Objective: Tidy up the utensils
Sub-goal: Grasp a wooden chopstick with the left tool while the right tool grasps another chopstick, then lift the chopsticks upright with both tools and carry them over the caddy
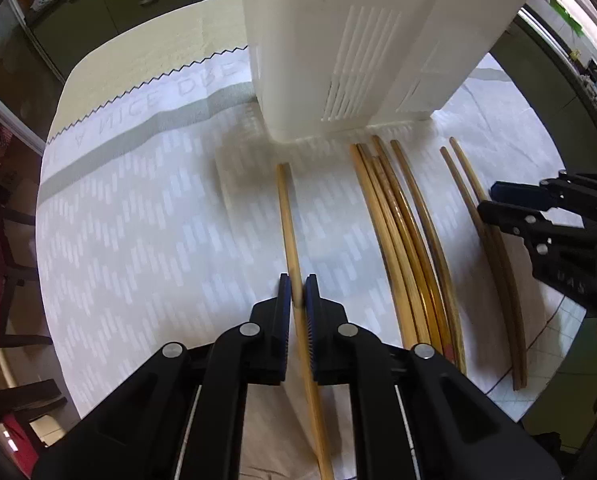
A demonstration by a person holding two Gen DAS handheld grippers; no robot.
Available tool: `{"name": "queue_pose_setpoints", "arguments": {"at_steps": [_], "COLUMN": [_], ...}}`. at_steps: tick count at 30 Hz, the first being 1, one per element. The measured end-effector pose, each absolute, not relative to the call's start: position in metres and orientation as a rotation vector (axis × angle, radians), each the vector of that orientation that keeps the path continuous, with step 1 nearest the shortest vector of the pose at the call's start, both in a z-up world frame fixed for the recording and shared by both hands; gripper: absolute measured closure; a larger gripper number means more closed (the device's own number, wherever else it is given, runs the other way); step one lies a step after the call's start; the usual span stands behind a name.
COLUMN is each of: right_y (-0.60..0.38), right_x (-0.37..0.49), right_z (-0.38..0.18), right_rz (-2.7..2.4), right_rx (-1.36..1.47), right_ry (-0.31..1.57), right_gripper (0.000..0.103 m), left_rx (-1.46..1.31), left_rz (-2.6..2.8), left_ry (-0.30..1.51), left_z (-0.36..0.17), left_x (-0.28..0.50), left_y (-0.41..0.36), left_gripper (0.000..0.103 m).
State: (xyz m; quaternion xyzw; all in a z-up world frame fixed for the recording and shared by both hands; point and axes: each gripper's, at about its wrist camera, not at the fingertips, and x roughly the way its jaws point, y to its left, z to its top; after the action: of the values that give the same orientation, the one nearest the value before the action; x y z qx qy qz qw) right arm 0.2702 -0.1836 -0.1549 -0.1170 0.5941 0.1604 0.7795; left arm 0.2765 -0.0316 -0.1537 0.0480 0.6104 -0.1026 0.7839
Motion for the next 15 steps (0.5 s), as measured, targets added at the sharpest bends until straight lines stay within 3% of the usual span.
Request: {"name": "queue_pose_setpoints", "arguments": {"at_steps": [2, 4, 8, 15], "right_y": [-0.171, -0.169, -0.180, -0.205], "right_x": [0.265, 0.268, 0.278, 0.268], "right_z": [-0.156, -0.158, -0.159, -0.121], "right_rz": [0.355, 0.359, 0.381, 0.424], "right_rx": [-0.284, -0.280, -0.185, -0.096], "right_ry": [1.271, 1.279, 1.315, 1.184], "right_gripper": [0.093, 0.095, 0.096, 0.096], "left_rx": [0.111, 0.120, 0.058, 0.004], "left_rz": [-0.218, -0.221, -0.227, -0.228], "left_ry": [1.326, 1.333, 1.358, 1.297], "left_z": [-0.153, -0.153, -0.152, -0.133], "left_x": [0.281, 0.283, 0.288, 0.285], "left_y": [-0.035, -0.037, -0.031, -0.013], "left_gripper": [0.095, 0.096, 0.096, 0.097]}}
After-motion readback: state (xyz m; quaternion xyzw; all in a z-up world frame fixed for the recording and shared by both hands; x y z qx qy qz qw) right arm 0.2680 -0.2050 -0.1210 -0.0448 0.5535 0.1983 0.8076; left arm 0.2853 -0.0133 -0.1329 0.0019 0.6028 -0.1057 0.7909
